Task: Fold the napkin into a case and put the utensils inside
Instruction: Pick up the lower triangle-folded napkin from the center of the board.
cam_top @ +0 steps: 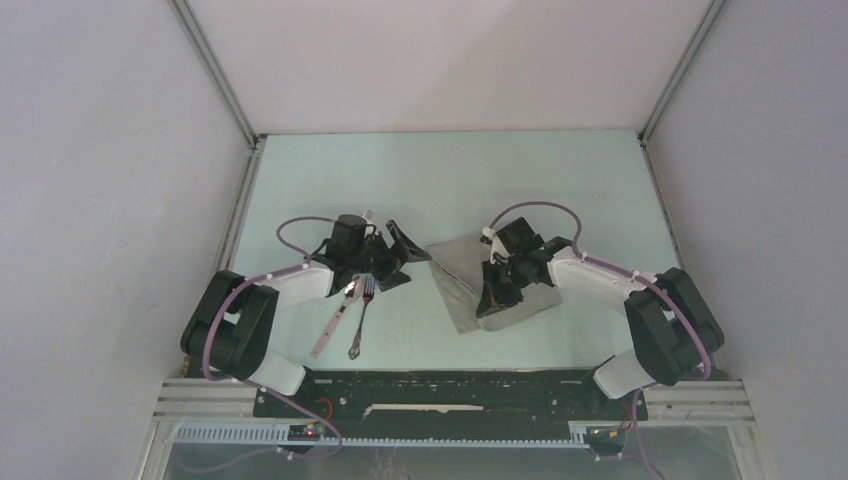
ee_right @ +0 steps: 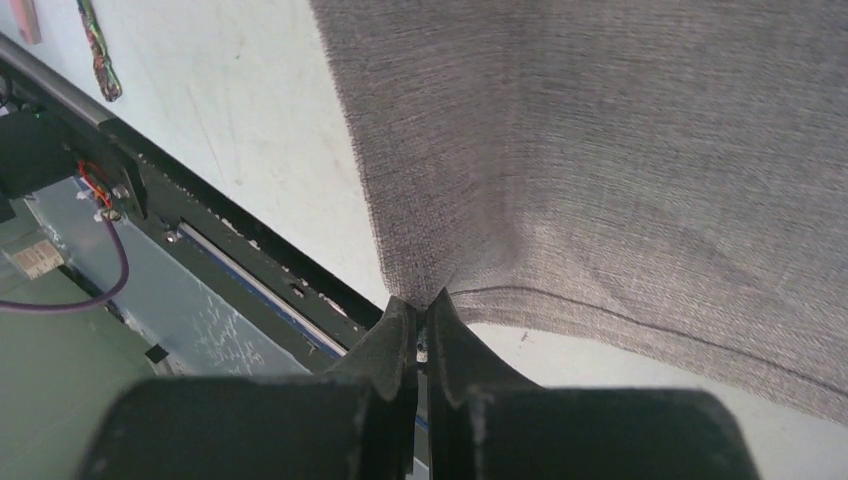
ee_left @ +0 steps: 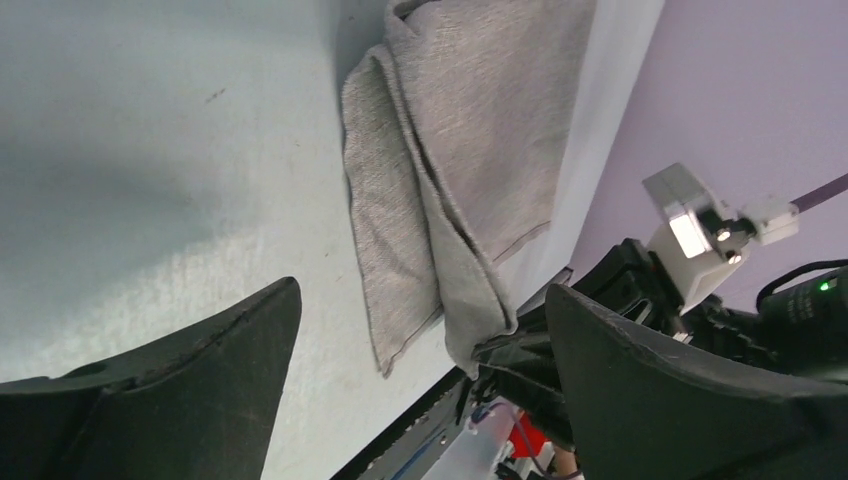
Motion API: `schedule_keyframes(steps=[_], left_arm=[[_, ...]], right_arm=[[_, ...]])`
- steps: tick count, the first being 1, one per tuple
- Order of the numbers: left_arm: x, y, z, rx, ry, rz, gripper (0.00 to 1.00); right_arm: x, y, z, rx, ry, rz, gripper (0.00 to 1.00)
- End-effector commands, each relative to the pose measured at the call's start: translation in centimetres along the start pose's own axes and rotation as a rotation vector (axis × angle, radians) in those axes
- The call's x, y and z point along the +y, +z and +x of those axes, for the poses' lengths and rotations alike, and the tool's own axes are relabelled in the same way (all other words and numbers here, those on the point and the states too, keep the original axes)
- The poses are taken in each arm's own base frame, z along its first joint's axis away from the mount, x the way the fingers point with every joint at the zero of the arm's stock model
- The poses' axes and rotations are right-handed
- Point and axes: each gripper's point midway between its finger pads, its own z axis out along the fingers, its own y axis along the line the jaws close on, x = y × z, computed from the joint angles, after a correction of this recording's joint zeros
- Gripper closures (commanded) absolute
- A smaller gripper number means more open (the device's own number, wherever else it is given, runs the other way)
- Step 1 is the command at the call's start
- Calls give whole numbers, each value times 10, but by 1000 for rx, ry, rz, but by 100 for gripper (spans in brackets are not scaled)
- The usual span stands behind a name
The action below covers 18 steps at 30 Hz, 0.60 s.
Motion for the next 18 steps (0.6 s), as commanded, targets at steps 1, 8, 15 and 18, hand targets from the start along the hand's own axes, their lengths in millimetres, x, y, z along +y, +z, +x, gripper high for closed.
schedule_keyframes(steps=[1,8,15,18], left_arm=[[-31,-3,-12,-53,20,90,2],[-13,1,-7,-26,132,-20,38],[-19,26,-1,41,120,3,33],[-30,35,-4,52,112,31,31]], right_arm=[[13,8,-8,-14,-40,-36,100],[15,28,-9,-11,-72,69,100],[19,26,-21,-46,-74,96,100],[21,26,-23,-43,-81,97,100]])
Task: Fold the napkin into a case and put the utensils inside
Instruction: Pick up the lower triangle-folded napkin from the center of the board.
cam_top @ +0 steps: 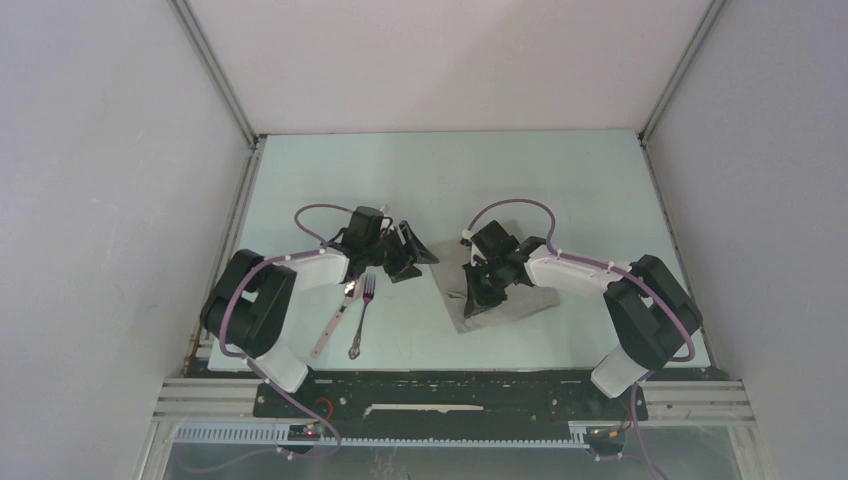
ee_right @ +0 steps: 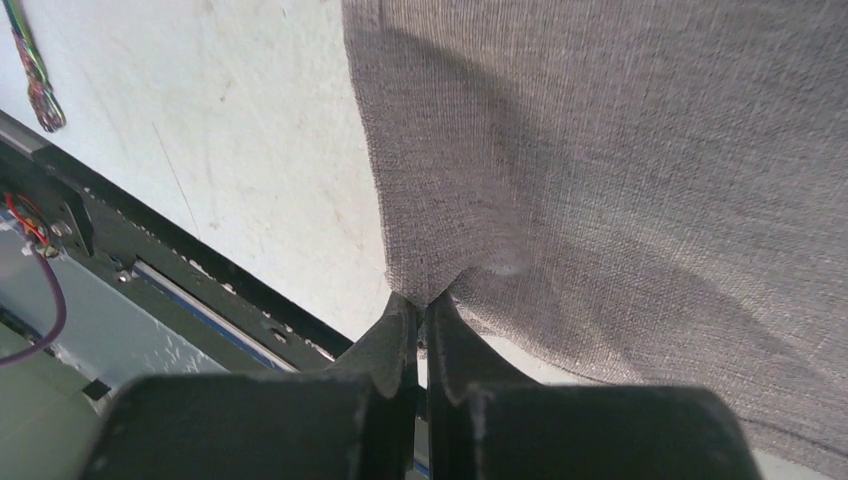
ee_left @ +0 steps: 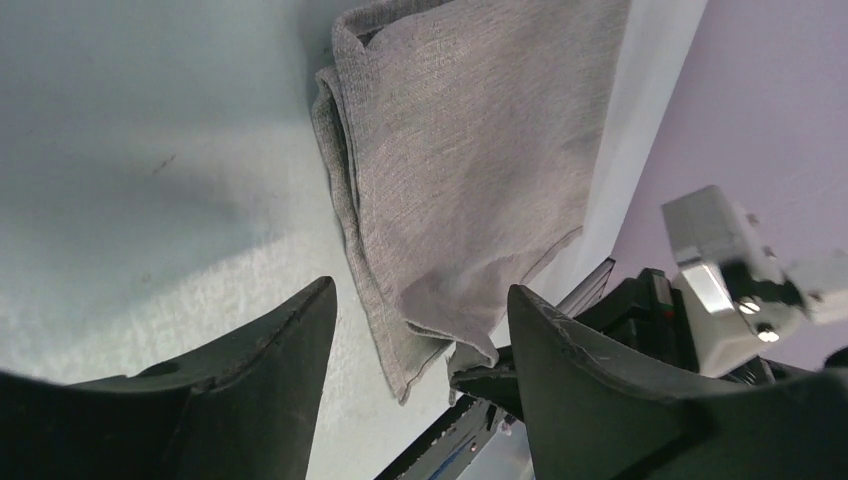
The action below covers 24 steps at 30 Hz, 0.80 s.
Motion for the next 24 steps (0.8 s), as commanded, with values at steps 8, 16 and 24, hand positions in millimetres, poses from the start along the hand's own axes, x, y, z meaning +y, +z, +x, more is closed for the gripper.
schedule_keyframes(steps=[8,16,24], left_arm=[[-17,1,-7,-28,39,45,32],[-1,-37,3,-92,132,-14,31],[24,-61,14,-113,151,-36,30]], right_arm=[[9,5,7,81,-75,168,68],[17,-9,20,110,-134,320,33],[19,9,7,113,-113,439,36]])
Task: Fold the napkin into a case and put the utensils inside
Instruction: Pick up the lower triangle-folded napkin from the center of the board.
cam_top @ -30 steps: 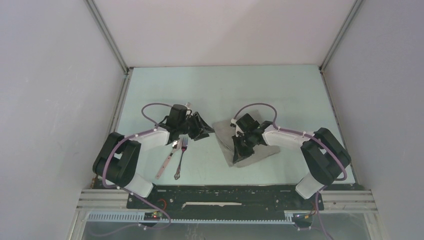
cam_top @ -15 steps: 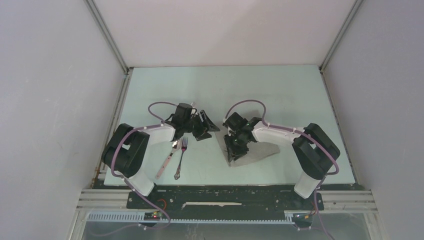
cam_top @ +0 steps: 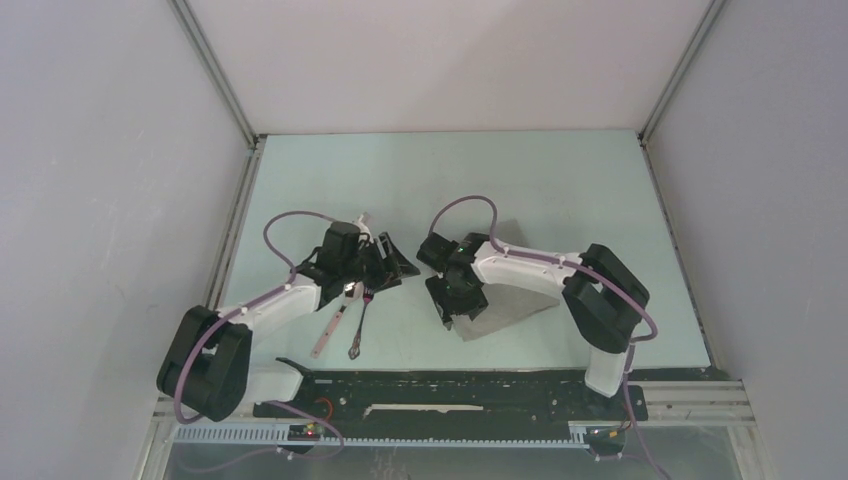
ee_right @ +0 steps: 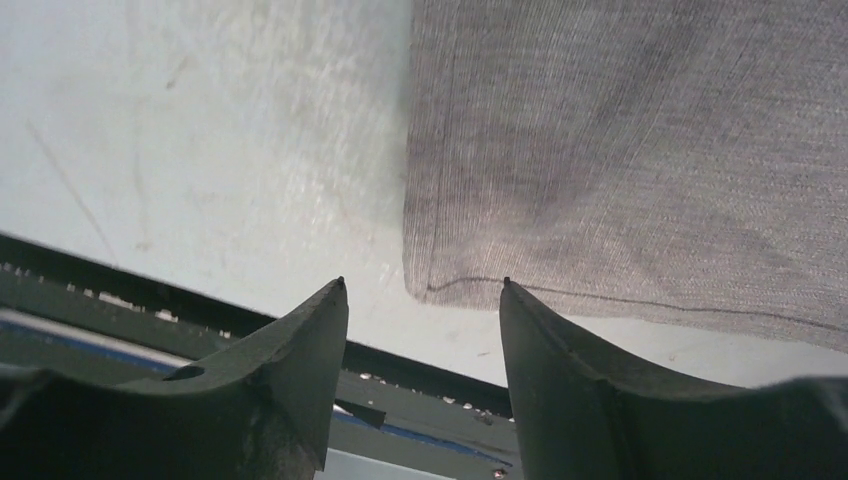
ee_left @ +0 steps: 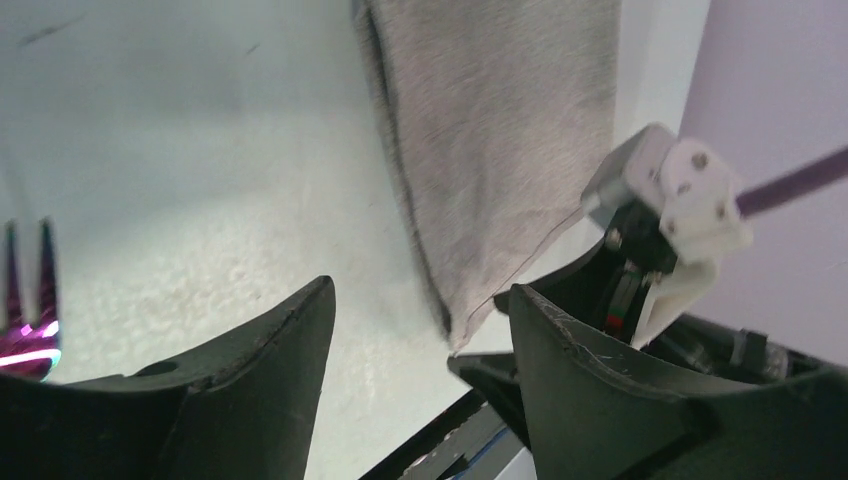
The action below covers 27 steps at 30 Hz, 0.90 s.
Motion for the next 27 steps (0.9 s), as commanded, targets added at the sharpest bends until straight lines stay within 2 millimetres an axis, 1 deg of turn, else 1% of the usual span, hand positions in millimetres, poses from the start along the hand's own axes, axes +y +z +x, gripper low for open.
schedule_keyframes(steps=[1,5,7,12,14,16,19,24,27], left_arm=[[20,-11,7,-10,34,-33,30],[27,-20,9,-19,38,-27,30],[29,-24,9,-24,45,-30,30],[29,-30,11,-28,49,-17,29],[28,-31,12,-26,46,-9,29],[27,-32,12,-27,44,-2,29],[27,-35,12,-29,42,-1,29],[31,-37,13,-34,41,-13,28],[32,-35,14,-25,29,-18,24]], right_arm=[[-5,7,-6,12,44,102,37],[-5,16,-9,28,67,122,37],[-9,21,-9,38,71,141,37],[-18,40,-3,80,69,195,38],[-20,47,-2,85,59,207,40],[-24,56,-3,77,58,216,45],[-31,66,-3,65,47,231,56],[-42,76,-6,24,21,251,83],[-43,72,-13,-13,-10,256,100]])
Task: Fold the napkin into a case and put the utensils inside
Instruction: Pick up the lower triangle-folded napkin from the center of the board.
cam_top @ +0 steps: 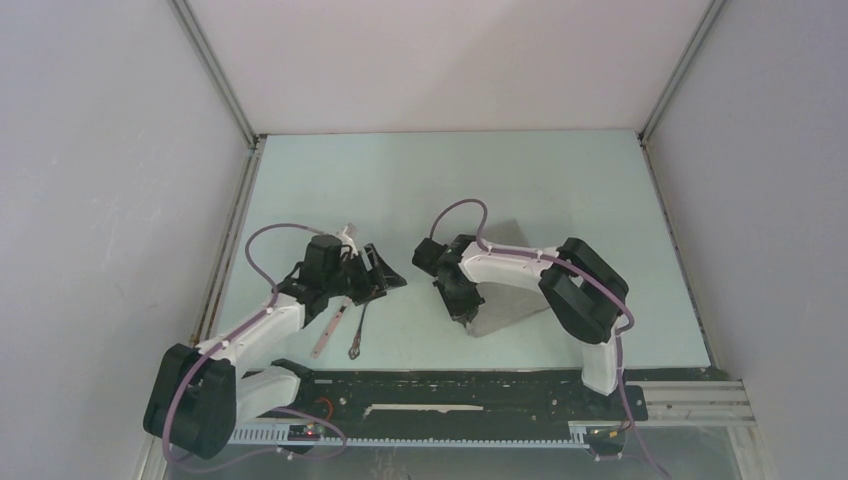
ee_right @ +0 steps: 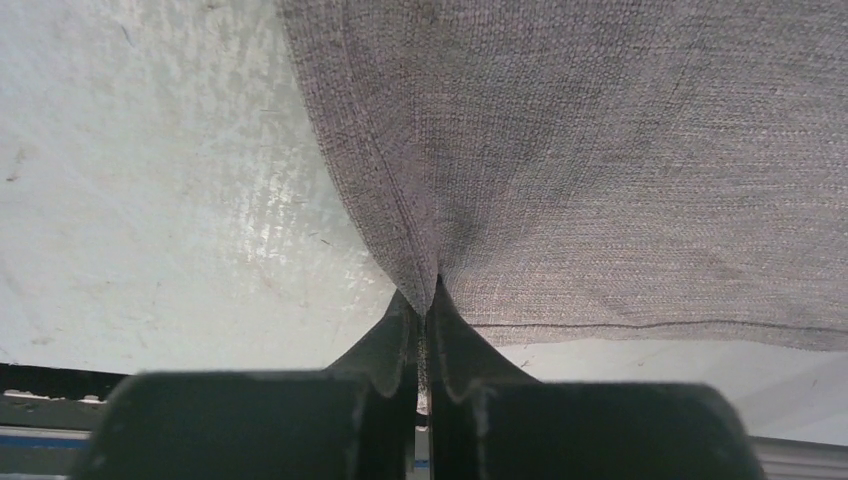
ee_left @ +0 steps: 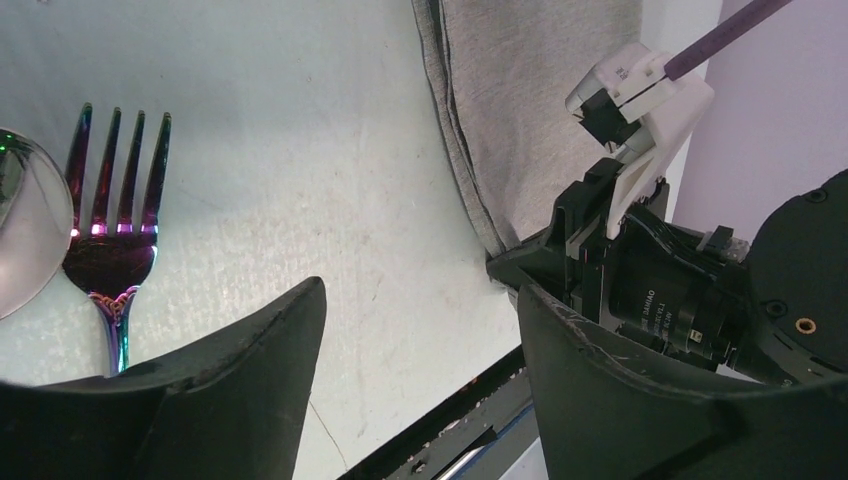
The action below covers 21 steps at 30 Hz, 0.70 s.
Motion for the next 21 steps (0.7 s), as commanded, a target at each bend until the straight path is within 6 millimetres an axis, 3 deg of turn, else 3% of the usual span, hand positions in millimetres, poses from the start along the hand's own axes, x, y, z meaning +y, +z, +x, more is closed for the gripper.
schedule_keyframes(steps=[1,6,12,17,21], left_arm=[[3,0,1,2,11,2,24],[-7,10,2,36,-37,59,14],[-37,37,-1,104,-166,205,7],[-49,63,-13,80,-236,196,7],[-55,74,-23,32,-256,171,7]], right_arm=[[-11,36,-17,-97,-43,73,100],[4,1,-18,-133,-79,-76,100],[13,-28,-15,-174,-47,-328,100],[4,-42,-15,-202,44,-522,100],[-15,-43,-14,-207,108,-596,100]])
